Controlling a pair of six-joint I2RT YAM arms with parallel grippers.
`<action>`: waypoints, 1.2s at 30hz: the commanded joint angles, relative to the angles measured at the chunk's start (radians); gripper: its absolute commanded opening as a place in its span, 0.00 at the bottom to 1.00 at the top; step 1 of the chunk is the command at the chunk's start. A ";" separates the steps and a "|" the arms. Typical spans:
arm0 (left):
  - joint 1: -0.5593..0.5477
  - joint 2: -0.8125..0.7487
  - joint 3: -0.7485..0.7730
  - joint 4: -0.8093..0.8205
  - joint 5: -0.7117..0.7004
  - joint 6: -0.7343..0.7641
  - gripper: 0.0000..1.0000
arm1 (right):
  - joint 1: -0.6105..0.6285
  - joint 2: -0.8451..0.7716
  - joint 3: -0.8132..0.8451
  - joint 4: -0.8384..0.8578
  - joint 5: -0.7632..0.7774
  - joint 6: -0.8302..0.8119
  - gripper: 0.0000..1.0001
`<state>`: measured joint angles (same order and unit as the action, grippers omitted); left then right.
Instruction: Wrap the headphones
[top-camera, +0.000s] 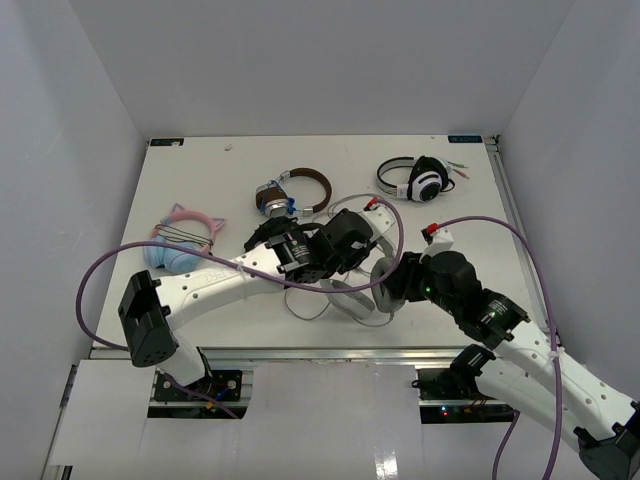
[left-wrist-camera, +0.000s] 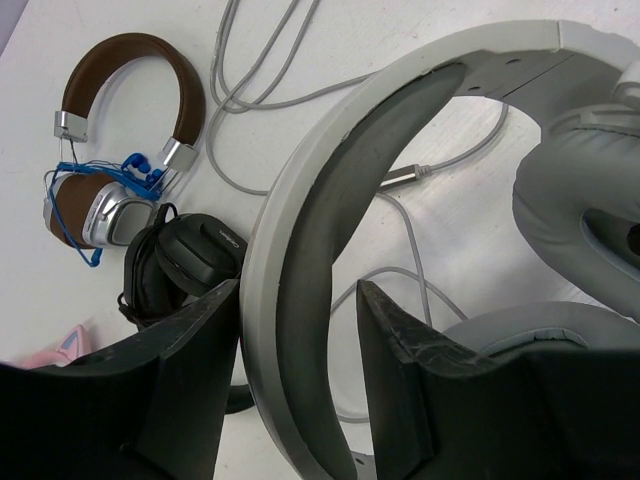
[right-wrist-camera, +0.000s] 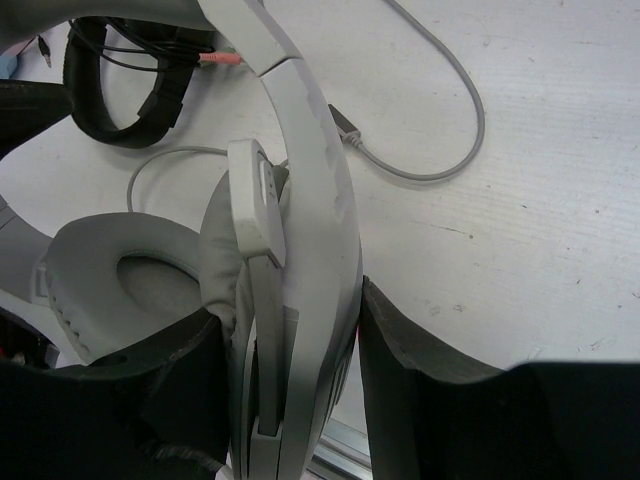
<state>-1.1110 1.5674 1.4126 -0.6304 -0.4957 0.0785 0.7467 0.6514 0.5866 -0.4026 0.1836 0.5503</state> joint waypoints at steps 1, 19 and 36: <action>-0.010 0.014 0.041 -0.023 -0.024 -0.015 0.59 | 0.006 -0.020 0.014 0.108 -0.012 0.022 0.08; 0.034 0.000 0.097 -0.146 -0.210 -0.227 0.00 | 0.008 -0.017 0.049 0.176 -0.056 -0.119 0.84; 0.238 -0.214 0.572 -0.384 -0.001 -0.410 0.00 | 0.008 -0.289 -0.130 0.726 -0.464 -0.385 0.97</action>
<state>-0.8663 1.4284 1.8699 -0.9802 -0.5914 -0.2491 0.7486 0.3792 0.5306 0.0486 -0.1655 0.2816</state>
